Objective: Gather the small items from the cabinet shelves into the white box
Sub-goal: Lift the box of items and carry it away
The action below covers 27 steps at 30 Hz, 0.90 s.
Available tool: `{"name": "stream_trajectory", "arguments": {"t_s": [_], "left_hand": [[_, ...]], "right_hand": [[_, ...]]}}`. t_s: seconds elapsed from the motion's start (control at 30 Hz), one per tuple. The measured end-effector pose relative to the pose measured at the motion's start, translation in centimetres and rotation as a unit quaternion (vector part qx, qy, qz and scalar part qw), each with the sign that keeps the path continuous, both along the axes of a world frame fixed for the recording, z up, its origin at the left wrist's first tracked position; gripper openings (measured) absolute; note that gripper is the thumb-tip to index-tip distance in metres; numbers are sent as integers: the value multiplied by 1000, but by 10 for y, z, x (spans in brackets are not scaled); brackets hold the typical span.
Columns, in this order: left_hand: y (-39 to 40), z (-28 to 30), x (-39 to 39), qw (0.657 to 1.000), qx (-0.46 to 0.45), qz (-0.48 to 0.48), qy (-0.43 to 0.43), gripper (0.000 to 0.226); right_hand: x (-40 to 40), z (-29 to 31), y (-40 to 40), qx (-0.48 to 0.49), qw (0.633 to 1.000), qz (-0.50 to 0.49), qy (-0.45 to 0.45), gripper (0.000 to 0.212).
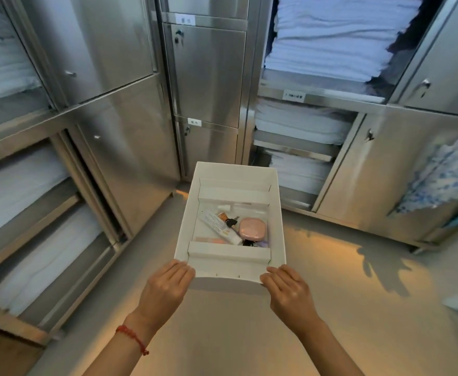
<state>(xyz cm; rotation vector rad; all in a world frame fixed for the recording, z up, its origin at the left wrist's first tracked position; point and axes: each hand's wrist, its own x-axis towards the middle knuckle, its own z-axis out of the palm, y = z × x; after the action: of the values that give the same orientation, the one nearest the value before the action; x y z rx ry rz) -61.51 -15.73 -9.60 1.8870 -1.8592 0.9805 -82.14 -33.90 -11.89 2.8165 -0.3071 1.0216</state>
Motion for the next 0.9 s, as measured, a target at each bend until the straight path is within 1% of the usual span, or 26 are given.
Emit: {"name": "stream_trajectory", "arguments": {"t_s": [0.23, 0.33, 0.63, 0.8, 0.9], "left_hand": [[-64, -3, -51, 998, -39, -44, -6, 59], [-91, -3, -74, 997, -42, -64, -10, 54], [-170, -4, -145, 992, -46, -118, -8, 51], [-211, -5, -185, 988, -51, -146, -3, 56], [-232, -4, -206, 986, -46, -162, -3, 60]], "right_hand": [[-70, 5, -38, -7, 999, -50, 0, 25], [-100, 6, -55, -8, 997, -72, 4, 25], [-187, 9, -105, -11, 992, -127, -6, 22], [-232, 9, -132, -11, 987, -159, -2, 25], [-258, 6, -146, -6, 984, -180, 5, 23]]}}
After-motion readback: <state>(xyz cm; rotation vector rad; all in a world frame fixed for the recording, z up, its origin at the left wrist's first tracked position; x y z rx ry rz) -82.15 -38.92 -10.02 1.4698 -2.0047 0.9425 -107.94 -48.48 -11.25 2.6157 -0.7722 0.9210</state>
